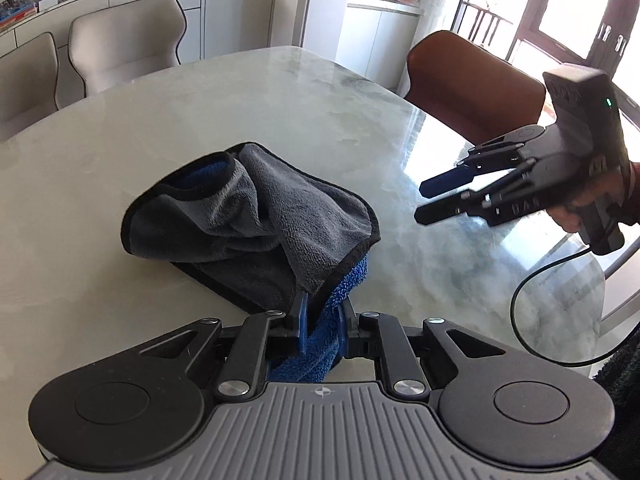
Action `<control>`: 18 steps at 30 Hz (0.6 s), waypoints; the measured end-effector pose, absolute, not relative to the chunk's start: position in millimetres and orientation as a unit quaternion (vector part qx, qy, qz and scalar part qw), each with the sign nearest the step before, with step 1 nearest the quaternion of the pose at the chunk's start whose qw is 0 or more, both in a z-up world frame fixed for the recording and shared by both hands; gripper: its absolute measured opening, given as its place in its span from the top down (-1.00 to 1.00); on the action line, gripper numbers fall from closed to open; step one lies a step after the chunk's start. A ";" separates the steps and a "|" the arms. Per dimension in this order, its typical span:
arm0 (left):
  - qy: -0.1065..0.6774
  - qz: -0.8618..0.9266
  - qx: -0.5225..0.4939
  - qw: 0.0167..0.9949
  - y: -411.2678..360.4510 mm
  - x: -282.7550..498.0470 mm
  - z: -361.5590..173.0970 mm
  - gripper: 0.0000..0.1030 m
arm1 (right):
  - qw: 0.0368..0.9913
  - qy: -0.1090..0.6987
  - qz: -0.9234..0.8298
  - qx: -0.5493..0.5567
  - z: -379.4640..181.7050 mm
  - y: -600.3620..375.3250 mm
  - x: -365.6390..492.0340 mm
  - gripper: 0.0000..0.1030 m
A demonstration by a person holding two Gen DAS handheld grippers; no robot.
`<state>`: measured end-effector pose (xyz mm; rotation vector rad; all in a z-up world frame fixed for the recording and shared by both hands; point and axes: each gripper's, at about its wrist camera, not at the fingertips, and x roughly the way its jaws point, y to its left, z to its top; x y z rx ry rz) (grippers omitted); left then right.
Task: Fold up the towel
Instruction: 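Raise both grippers apart to stretch the towel open in the air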
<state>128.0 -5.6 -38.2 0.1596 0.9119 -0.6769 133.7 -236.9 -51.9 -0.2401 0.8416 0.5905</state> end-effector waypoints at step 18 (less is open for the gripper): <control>0.402 -0.304 0.090 0.859 -4.7 121.6 -0.9 0.74 | 0.824 0.348 0.316 -0.316 -87.4 -194.4 168.1 0.88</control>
